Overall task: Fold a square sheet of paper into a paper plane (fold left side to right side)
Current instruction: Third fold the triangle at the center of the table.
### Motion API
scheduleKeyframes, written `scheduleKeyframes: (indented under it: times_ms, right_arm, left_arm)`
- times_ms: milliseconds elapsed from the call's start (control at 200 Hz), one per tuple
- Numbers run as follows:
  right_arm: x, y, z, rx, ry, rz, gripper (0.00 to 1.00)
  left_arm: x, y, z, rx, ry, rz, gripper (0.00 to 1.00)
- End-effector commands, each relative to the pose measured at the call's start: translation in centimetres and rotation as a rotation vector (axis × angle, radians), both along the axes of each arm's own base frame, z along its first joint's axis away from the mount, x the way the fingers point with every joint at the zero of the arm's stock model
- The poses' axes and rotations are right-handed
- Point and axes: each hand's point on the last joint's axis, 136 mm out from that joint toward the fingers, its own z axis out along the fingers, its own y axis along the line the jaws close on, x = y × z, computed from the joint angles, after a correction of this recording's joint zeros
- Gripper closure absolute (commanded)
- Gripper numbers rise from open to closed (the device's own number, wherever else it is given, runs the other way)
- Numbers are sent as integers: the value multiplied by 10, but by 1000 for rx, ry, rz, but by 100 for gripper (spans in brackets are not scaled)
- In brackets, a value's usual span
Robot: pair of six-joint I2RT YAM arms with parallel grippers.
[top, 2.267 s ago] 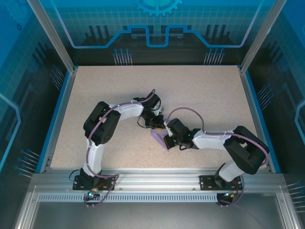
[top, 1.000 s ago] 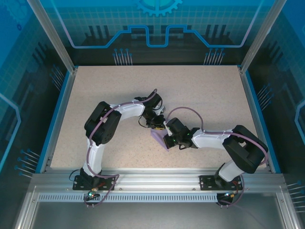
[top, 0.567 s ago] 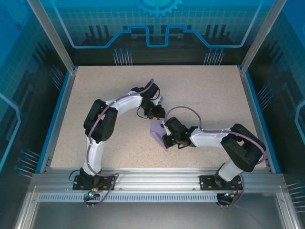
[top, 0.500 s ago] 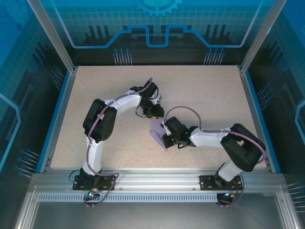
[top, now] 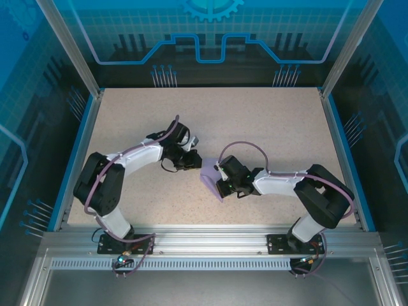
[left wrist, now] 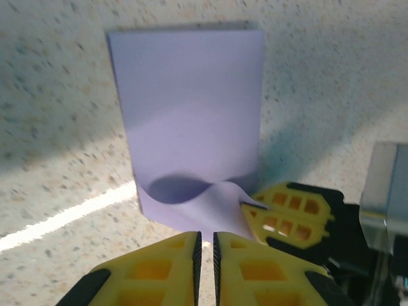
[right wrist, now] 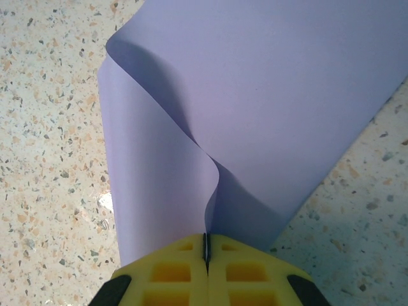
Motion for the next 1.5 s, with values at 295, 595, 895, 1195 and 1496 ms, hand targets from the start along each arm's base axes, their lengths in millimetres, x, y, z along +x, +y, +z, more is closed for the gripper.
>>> scheduleKeyframes:
  times_ms: [295,595,895,1195,1496]
  right_arm:
    - [-34,-20,-35,-125,154,36,100]
    - [-34,-21,-36,-134,158,38,100]
    - [-35,-21,-38,-142,165,39,100]
    - [-35,-22,-39,-149,167,40,100]
    - [-36,-24,-41,-157,171,38,100]
  left_arm:
    - [-33,-41,-10,-134,42,-78,84]
    - [-36,-51,-28,-130,74,-90,84]
    - [-40,-47,-51,-79,113,-83,85]
    - [-46,-37,-64,-31,131,-74,86]
    - [-50,-31,-68,-1,137,-70,86]
